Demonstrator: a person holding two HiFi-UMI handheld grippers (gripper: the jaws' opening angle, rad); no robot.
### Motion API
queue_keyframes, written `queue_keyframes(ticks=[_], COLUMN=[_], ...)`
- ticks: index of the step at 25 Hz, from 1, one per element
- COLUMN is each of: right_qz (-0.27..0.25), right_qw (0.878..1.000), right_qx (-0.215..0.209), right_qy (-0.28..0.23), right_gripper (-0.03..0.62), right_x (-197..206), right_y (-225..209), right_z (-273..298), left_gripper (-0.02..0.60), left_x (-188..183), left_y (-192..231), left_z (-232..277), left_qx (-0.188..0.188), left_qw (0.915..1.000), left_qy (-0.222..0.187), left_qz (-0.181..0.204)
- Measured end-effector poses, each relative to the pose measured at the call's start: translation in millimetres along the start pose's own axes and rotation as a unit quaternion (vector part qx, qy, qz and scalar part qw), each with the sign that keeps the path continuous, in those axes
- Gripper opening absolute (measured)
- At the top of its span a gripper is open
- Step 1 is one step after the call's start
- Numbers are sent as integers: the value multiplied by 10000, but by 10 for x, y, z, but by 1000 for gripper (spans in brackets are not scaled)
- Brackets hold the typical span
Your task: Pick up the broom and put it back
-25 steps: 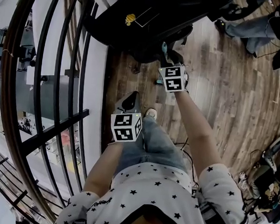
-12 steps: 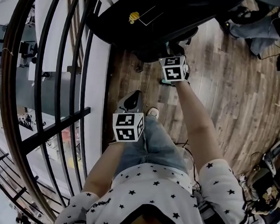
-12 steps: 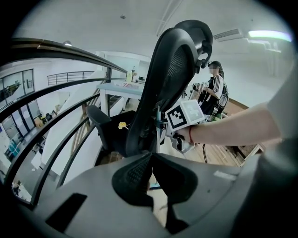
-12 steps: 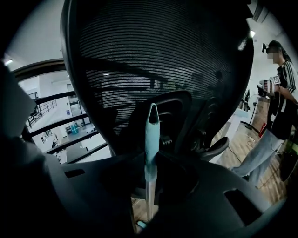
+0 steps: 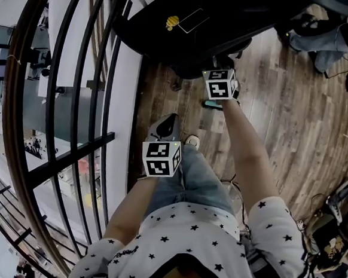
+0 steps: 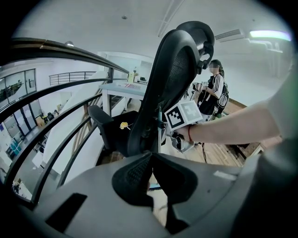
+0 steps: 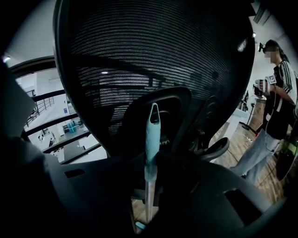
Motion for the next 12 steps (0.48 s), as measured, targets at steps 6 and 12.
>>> queue_keyframes(ticks=[6, 12], right_qz=[-36, -41], right_qw=[9999, 9999], right_qx=[118, 123], right_qy=[40, 103], right_gripper=[83, 84], right_x=[-17, -28], right_y=[-65, -111], right_z=[38, 61], left_gripper=[11, 11], left_x=[2, 23], left_y=[2, 9], left_z=[-24, -49], left_qx=[-25, -58], left_qw=[10000, 10000], left_qy=[-4, 25], left_qz=[-8, -18])
Point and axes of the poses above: the fingertips, and each gripper's own axes: z forward along the fingers, y to its left, x out of its underside, the point moved 6 cm from there along -z, backward along the fingers, and after that the axes turned 10 degrees about -y, right-handed, at the moved point
